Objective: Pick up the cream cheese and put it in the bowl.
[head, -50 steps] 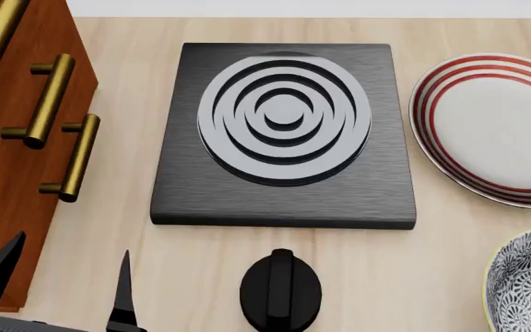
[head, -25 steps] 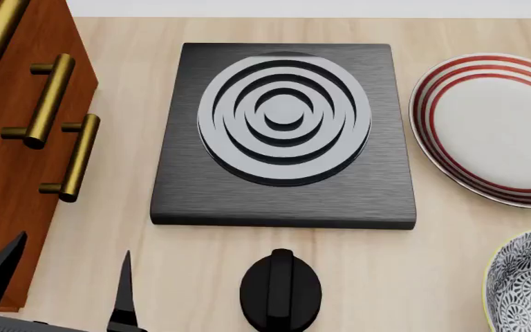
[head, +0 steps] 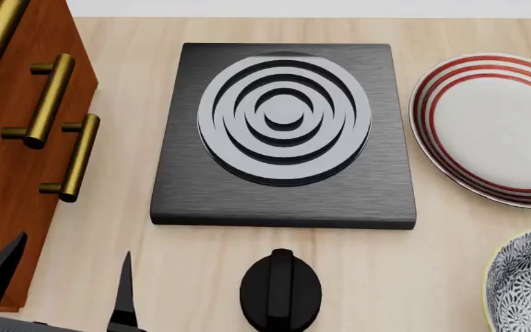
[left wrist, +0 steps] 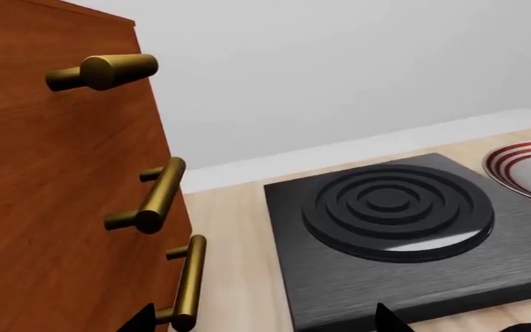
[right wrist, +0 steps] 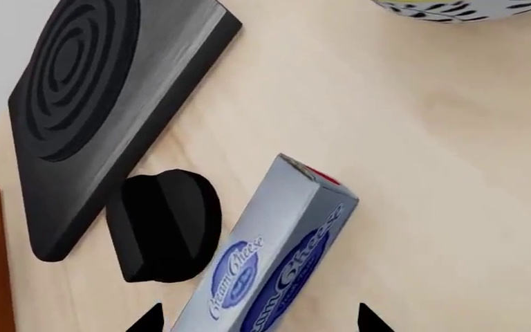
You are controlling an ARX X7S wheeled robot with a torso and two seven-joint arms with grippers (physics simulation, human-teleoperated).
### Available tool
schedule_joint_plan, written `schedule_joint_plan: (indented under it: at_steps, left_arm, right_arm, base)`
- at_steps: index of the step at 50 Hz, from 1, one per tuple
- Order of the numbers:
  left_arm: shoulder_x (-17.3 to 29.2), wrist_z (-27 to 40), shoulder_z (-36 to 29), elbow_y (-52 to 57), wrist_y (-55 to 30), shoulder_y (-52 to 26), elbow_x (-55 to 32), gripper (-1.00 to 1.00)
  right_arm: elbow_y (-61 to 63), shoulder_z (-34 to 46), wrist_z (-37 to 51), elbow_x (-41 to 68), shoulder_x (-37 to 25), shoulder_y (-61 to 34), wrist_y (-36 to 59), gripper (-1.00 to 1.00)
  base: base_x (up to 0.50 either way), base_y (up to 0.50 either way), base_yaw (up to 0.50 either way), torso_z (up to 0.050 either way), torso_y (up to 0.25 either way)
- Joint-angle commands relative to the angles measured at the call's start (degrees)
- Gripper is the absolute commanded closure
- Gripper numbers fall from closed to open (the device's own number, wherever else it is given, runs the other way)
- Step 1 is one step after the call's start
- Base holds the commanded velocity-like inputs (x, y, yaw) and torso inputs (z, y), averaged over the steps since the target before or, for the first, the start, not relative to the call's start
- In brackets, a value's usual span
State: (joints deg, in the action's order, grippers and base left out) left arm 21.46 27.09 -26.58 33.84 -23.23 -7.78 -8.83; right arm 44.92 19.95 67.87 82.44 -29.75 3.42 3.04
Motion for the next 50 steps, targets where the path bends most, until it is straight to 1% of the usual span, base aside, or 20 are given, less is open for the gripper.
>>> schedule_joint_plan:
  at_steps: [1,26,50]
  left_arm:
    - [0.2,0.0,-0.1,-0.1,0.3,0.0,-0.2,-1.00]
    - [0.6,-0.1,-0.3,0.0,1.7,0.3,-0.4,-1.00]
    - [0.9,0.2,-0.5,0.2,2.4,0.5,-0.5,-1.00]
  right_arm:
    - [-1.8,0.9,0.6,0.3,1.0,-2.6,0.9,-1.00]
    - [-5.1,1.7,1.6,-0.1,2.4,-6.5,1.7,-1.00]
    - [-8.1,1.8,0.6,-0.2,2.7,-6.2,1.1,-1.00]
  base:
    - [0.00,0.00,0.00,0.000,0.000]
    - [0.00,0.00,0.00,0.000,0.000]
    - [0.00,0.00,0.00,0.000,0.000]
